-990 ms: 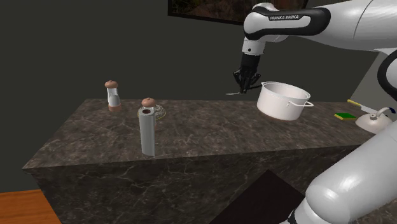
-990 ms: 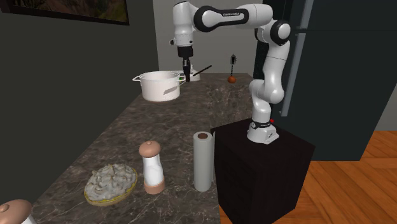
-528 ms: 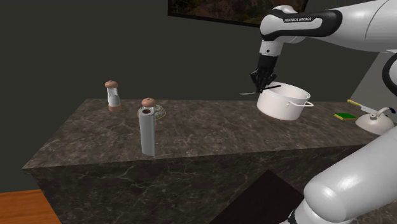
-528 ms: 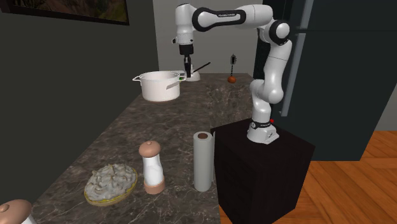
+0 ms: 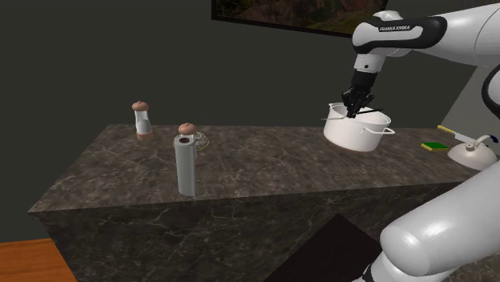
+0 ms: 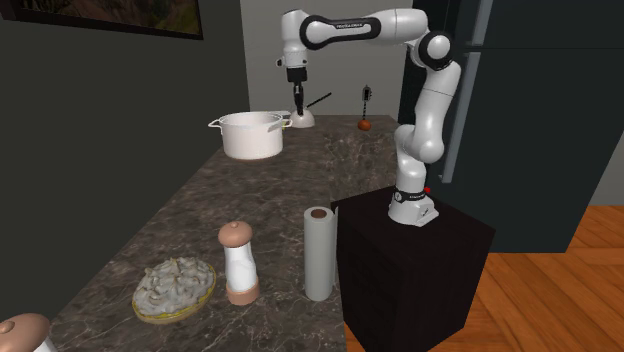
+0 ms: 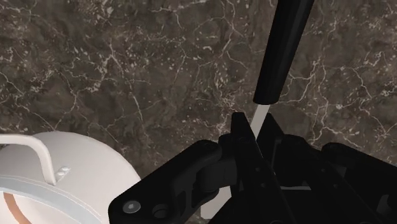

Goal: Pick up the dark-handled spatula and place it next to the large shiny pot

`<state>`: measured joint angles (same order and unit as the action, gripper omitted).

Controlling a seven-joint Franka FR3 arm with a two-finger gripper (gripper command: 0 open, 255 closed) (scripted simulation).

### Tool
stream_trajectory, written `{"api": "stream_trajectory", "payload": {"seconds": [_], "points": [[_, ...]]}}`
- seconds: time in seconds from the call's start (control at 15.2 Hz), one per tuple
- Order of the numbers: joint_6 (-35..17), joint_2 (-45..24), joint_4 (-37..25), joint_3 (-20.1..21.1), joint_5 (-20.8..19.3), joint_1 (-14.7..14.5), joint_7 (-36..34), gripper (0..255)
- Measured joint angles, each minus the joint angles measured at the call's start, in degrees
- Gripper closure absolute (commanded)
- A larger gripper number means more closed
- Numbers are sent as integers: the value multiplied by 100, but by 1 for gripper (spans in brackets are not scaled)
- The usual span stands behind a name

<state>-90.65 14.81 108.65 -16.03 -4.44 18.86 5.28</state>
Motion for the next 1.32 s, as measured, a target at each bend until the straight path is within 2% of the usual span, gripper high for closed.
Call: {"api": "stream_trajectory", "payload": {"seconds": [0.66,0.99,1.32], "points": [[-71,-444,-437,-952,-129,538,1493,255],[1,-1037,-1087,-1443,39,830,2326,255],[77,-1811,-1848,-1885,404,1232,3201,255]]}}
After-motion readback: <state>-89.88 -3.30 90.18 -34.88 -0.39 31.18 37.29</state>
